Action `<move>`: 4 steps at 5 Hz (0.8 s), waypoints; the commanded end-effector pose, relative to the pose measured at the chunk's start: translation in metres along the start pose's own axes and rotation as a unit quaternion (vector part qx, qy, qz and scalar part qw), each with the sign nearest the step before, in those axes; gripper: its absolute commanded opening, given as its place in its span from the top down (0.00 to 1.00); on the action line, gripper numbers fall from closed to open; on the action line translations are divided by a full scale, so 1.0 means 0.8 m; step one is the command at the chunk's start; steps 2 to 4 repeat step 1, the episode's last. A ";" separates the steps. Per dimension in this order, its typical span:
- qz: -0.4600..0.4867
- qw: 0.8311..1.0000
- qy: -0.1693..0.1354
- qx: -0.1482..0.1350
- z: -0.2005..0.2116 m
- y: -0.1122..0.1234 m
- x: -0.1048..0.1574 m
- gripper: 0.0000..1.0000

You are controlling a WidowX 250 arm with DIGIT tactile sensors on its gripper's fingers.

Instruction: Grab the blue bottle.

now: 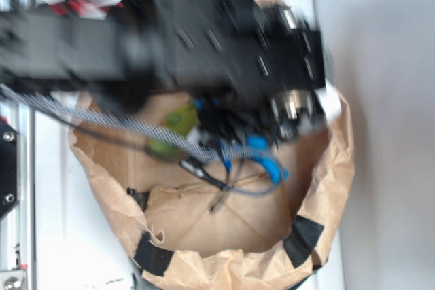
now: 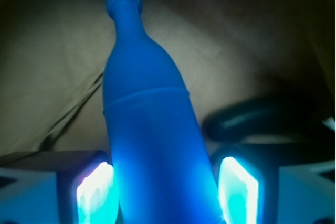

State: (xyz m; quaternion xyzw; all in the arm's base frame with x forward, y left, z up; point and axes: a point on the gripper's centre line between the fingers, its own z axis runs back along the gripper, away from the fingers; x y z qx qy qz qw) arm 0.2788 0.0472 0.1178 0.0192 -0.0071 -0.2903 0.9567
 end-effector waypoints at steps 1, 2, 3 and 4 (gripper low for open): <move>0.046 0.998 -0.048 0.008 0.084 0.011 0.011 1.00; 0.046 0.998 -0.048 0.008 0.084 0.011 0.011 1.00; 0.046 0.998 -0.048 0.008 0.084 0.011 0.011 1.00; 0.046 0.998 -0.048 0.008 0.084 0.011 0.011 1.00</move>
